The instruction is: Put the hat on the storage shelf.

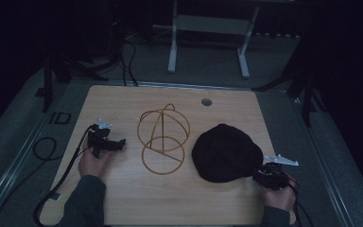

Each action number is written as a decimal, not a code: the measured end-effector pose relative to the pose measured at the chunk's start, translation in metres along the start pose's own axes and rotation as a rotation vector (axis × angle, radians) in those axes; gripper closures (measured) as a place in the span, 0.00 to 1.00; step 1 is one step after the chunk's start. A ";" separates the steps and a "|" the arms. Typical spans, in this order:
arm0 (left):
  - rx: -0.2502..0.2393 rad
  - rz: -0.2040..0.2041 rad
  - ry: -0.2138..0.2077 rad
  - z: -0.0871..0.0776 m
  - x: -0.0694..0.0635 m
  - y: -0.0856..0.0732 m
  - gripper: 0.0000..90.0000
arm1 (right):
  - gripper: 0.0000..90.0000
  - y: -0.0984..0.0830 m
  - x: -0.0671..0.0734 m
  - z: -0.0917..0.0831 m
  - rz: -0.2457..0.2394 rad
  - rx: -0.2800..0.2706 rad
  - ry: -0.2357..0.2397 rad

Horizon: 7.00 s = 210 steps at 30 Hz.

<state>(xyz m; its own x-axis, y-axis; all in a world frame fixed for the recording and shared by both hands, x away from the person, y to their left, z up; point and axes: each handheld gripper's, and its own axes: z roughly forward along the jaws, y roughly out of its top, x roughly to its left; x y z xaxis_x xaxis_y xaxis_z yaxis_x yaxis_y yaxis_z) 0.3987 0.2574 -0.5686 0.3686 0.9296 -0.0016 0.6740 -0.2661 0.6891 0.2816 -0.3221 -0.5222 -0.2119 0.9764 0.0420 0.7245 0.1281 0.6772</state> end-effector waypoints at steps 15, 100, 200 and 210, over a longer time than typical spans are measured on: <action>0.000 0.000 0.000 0.000 0.000 -0.001 0.03 | 0.56 0.016 0.011 -0.023 -0.069 -0.006 0.054; 0.000 -0.002 0.000 -0.001 0.000 -0.001 0.03 | 0.84 0.114 0.004 0.063 -0.102 0.333 -0.044; -0.001 -0.004 0.001 -0.001 -0.001 -0.001 0.03 | 0.86 0.268 -0.015 0.004 -0.161 0.426 0.285; 0.000 -0.004 0.001 -0.001 -0.001 -0.001 0.03 | 0.86 0.278 -0.010 -0.001 -0.151 0.418 0.306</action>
<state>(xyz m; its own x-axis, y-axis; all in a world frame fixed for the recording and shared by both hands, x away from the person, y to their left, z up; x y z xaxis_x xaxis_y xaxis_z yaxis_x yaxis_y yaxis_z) 0.3974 0.2574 -0.5683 0.3652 0.9309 -0.0039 0.6756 -0.2622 0.6891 0.4847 -0.2968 -0.3337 -0.4700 0.8546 0.2207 0.8572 0.3824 0.3449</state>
